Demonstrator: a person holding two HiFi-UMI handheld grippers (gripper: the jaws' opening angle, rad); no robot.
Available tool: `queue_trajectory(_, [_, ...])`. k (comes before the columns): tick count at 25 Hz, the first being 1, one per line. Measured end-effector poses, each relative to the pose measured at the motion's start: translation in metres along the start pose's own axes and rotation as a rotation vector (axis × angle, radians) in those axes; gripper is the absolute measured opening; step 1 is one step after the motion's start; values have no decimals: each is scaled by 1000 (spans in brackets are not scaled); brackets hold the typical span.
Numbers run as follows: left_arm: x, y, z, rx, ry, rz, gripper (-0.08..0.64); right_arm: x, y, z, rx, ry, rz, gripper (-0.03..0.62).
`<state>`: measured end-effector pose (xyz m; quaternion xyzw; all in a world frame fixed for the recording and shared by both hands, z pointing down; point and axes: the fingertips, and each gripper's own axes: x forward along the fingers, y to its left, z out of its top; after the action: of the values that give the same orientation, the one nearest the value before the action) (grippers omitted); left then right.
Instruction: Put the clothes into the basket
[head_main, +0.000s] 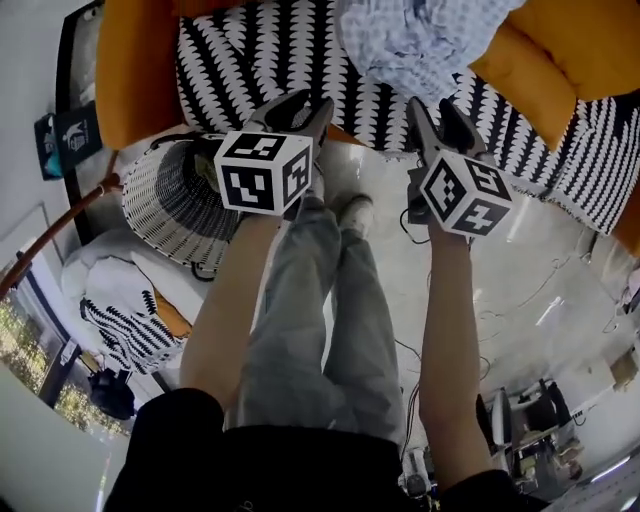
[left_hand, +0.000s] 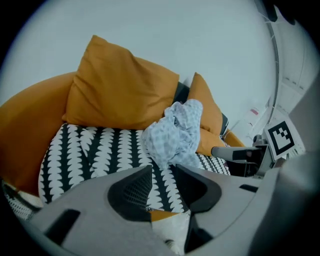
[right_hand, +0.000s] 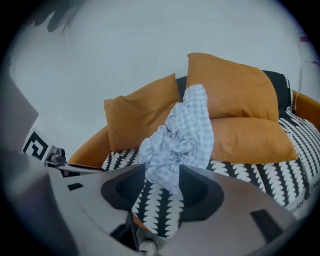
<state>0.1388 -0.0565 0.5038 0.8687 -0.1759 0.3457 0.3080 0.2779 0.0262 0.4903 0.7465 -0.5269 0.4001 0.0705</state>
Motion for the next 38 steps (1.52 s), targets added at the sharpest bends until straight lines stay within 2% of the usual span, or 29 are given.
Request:
queue_trajectory(8, [46,-7,45,69,20,-73,155,30,-33,61,-16,-44,-90,209])
queue_trajectory(12, [73,-14,59,89,43,-110,181,52,-60,90,-62,-52,-161,222])
queue_trajectory(18, [107,-8,61,80,109,-95,202,83,-85,116,-115,-26,-222,236])
queue_trajectory(26, [140,0,52,20,152,-69,200,111,-90,106,-178,74,-181,228])
queue_trajectory(27, [140,-2,51,17,155,-81,148,112,-90,104,-193,93,-172,194])
queue_trajectory(28, [137,-3,50,18,157,-87,60,112,-90,101,-209,112,-161,148])
queue_trajectory(30, [129,1,48,38,160,-85,33,110,-81,97,-225,135,-134,46])
queue_trajectory(38, [68,10,38,23,100,-118,28,66,-33,91,-218,71,-52,34])
